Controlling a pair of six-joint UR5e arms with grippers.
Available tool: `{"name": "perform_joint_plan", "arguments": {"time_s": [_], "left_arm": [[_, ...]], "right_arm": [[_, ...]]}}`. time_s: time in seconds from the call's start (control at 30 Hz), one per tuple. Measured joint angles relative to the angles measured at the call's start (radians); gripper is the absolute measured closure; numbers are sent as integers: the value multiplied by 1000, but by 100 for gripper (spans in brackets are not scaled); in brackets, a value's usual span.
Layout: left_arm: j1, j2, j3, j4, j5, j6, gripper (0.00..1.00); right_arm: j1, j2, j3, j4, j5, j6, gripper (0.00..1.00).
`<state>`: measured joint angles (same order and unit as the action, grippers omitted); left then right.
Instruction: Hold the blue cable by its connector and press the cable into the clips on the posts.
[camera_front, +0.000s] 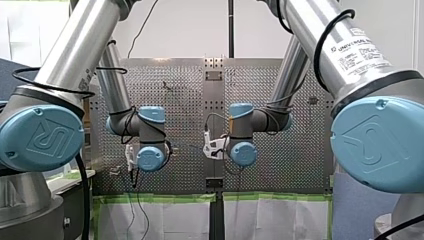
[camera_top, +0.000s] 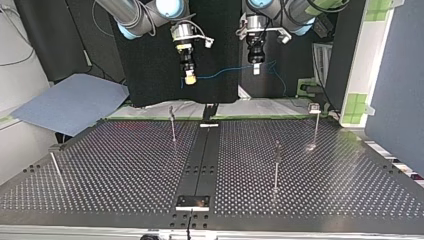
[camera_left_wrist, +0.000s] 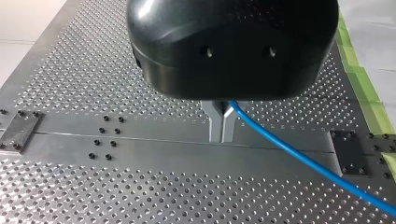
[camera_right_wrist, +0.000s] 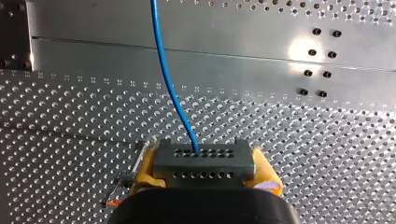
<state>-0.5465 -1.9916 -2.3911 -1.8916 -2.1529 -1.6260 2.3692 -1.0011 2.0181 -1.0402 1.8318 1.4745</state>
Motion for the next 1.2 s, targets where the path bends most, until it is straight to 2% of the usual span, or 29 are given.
{"name": "perform_joint_plan", "arguments": {"time_s": [0.73, 0.83, 1.0, 1.2], "left_arm": [[1, 0, 0, 0, 0, 0, 99], [1, 0, 0, 0, 0, 1, 99], [1, 0, 0, 0, 0, 1, 99], [2, 0, 0, 0, 0, 2, 99]], "right_arm": [[1, 1, -1, 1, -1, 1, 100], [13, 13, -10, 13, -11, 3, 100], [45, 47, -17, 52, -18, 4, 100], [53, 57, -18, 98, -18, 5, 100]]}}
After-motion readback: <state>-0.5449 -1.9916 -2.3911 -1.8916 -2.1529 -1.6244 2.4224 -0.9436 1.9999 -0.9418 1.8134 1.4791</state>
